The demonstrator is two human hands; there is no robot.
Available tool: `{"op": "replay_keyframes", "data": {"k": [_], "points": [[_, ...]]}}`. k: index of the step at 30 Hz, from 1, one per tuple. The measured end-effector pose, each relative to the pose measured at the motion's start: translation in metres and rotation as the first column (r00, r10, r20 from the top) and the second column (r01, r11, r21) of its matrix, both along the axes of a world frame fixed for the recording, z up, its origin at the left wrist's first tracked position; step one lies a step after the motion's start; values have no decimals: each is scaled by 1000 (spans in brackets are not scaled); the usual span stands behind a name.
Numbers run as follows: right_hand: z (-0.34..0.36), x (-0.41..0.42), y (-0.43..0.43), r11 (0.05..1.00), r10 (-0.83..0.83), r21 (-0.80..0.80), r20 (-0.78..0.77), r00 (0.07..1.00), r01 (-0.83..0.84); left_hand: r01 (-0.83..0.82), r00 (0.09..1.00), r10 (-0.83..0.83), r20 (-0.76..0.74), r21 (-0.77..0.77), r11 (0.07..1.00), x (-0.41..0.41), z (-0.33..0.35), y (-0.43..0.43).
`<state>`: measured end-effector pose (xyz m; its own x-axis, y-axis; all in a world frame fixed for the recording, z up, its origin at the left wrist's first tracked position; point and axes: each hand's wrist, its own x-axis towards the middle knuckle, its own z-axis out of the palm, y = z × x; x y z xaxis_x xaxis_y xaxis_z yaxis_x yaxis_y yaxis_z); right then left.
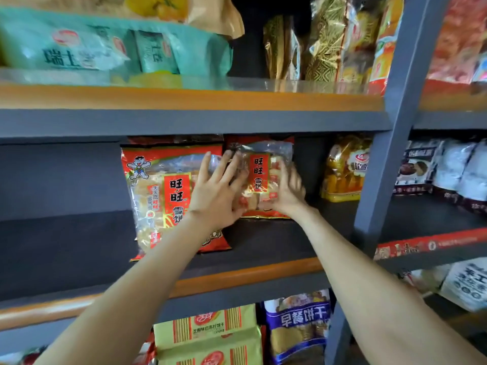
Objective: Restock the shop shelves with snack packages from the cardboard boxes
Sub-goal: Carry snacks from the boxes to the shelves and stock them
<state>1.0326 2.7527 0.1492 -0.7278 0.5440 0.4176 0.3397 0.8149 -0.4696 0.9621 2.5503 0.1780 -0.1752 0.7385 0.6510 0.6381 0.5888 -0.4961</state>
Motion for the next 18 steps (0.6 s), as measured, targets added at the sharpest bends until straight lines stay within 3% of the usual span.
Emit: {"op": "replay_keyframes", "data": {"k": [6, 11, 18], "points": [[-7, -22, 5, 861, -153, 507, 195, 969, 34, 24, 999, -23, -44, 18, 1000, -5, -6, 16], [4, -40, 13, 856, 15, 465, 415, 909, -227, 176, 983, -171, -63, 84, 981, -4, -2, -7], [-5, -62, 11, 819, -124, 563, 359, 925, -109, 116, 990, -120, -80, -52, 992, -30, -13, -52]]}}
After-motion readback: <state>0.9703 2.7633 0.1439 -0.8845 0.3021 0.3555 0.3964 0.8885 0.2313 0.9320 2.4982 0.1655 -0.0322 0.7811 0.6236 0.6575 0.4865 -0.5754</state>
